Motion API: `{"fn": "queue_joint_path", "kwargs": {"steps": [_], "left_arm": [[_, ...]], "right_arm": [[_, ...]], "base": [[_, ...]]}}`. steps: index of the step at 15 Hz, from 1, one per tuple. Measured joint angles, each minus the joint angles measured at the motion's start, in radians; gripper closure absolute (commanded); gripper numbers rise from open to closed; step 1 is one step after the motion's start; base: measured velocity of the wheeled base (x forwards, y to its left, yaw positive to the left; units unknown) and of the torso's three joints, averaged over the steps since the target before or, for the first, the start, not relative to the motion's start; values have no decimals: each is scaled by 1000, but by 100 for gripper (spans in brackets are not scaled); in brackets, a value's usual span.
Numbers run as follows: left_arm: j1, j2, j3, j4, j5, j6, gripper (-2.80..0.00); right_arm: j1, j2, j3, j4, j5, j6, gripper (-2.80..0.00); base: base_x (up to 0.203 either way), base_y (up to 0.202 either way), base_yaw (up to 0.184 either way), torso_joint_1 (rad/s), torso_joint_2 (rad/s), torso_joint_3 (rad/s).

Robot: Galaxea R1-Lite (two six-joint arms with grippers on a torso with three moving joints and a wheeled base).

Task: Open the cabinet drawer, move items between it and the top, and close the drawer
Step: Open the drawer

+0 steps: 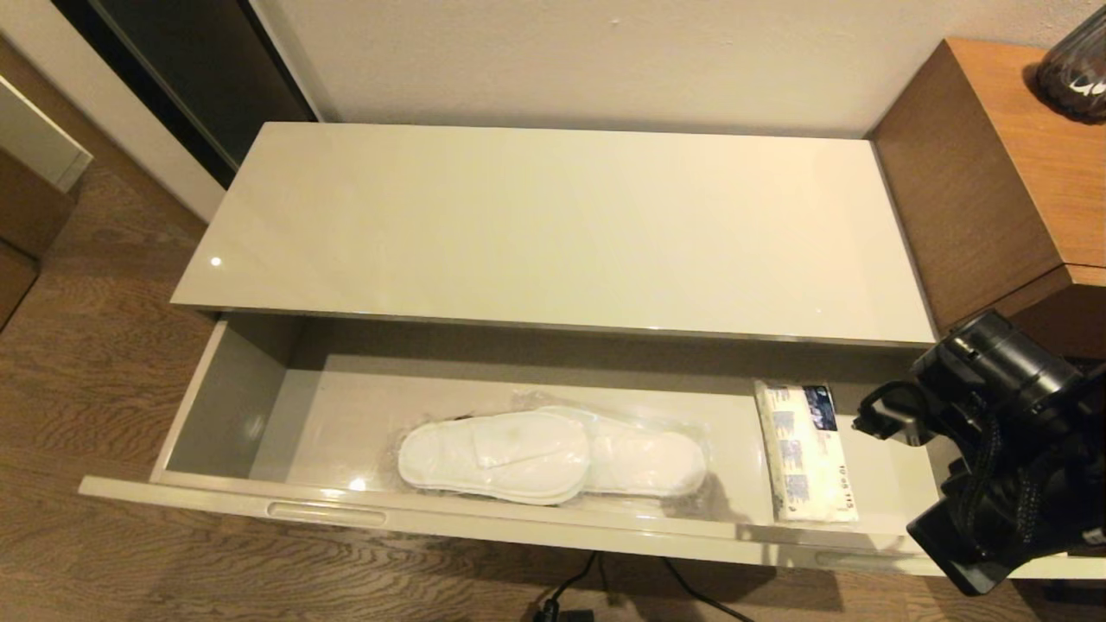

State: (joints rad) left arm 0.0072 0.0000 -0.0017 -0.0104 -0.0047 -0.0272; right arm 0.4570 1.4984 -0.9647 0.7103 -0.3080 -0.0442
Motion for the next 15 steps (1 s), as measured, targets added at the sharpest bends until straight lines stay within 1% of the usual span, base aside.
{"fn": "queue_joint_path", "kwargs": {"steps": [2,4,6,9,12,15], "left_arm": [[0,0,0,0,0,0,0],[0,0,0,0,0,0,0],[0,0,0,0,0,0,0],[0,0,0,0,0,0,0],[0,0,0,0,0,0,0],[0,0,0,0,0,0,0]], "right_arm": [[24,-8,-61,87,-3,8,0],[32,4,-85,89,-2,15,0],[34,43,-98,72,-1,50,0],[34,121,-154,-2,5,193,0],[29,153,-208,11,5,331,0],[21,153,-192,16,7,437,0]], "base": [[0,0,0,0,0,0],[0,0,0,0,0,0],[0,0,0,0,0,0],[0,0,0,0,0,0],[0,0,0,0,0,0],[0,0,0,0,0,0]]}}
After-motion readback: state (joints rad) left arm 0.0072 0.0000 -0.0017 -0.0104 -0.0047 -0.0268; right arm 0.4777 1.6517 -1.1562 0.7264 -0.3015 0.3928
